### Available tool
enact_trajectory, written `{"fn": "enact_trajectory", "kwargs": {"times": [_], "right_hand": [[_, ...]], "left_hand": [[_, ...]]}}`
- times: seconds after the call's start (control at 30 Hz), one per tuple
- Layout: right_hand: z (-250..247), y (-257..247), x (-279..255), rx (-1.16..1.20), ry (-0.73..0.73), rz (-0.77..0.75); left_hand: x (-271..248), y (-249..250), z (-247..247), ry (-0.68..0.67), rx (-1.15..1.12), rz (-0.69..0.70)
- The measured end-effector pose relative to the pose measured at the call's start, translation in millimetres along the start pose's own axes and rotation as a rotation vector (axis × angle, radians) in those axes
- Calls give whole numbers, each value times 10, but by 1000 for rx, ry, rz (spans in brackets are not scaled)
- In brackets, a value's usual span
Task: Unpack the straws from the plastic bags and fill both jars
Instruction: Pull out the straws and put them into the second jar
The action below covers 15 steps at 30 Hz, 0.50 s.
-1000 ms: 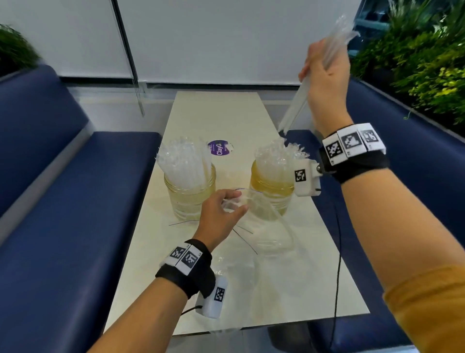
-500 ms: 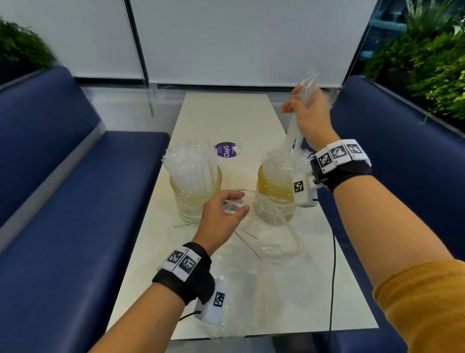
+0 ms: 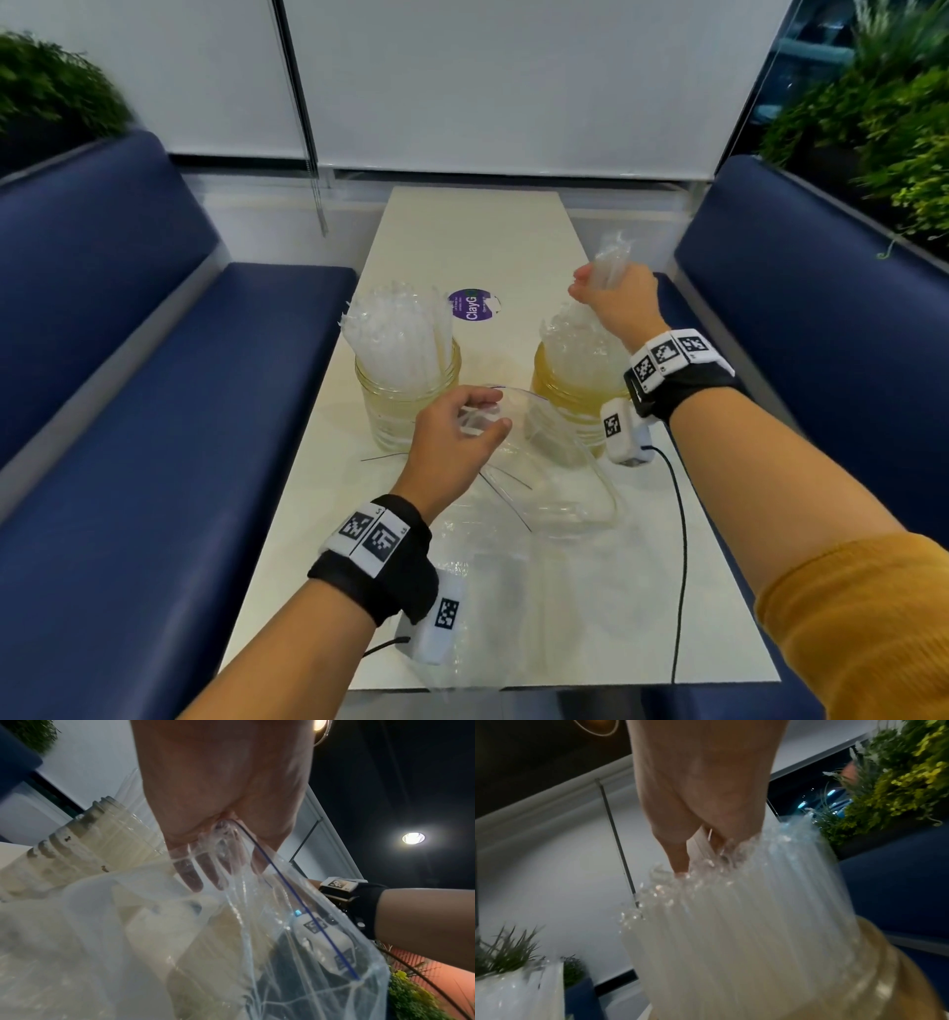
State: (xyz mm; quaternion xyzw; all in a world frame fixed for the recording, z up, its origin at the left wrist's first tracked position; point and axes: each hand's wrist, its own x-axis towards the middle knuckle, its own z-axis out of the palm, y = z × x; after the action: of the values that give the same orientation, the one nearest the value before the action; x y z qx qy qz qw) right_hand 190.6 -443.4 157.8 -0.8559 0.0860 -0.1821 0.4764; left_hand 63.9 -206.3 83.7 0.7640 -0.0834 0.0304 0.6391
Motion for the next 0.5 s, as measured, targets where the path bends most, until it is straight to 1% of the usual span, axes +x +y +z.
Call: {"fn": "enact_trajectory", "kwargs": {"times": [0.07,0.13,0.2,0.23,0.3,0.37,0.43,0.5], "right_hand": [[-45,-88,-20,2,104,-90],[-103,-185,-53,97,197,-234],[-165,-248,-55,132,223,-349],[-189,-273,-49,95,230,-390],[-204,-263,-9,-127,236,-465],[-159,-169,-23,-364,190,-479],[-73,-25,-105,-534,76,-418],[1,100,-195,-621,-55,-384]], "left_hand": [[-3,2,3,-2,-1,0],[-5,9,12,-5,10,0],[-6,16,26,-10,24,0],[-8,20,33,-13,26,0],[-16,25,46,-15,24,-2],[-30,34,57,-15,24,-1],[-43,43,70,-16,26,1],[-49,55,80,-21,11,-3]]}}
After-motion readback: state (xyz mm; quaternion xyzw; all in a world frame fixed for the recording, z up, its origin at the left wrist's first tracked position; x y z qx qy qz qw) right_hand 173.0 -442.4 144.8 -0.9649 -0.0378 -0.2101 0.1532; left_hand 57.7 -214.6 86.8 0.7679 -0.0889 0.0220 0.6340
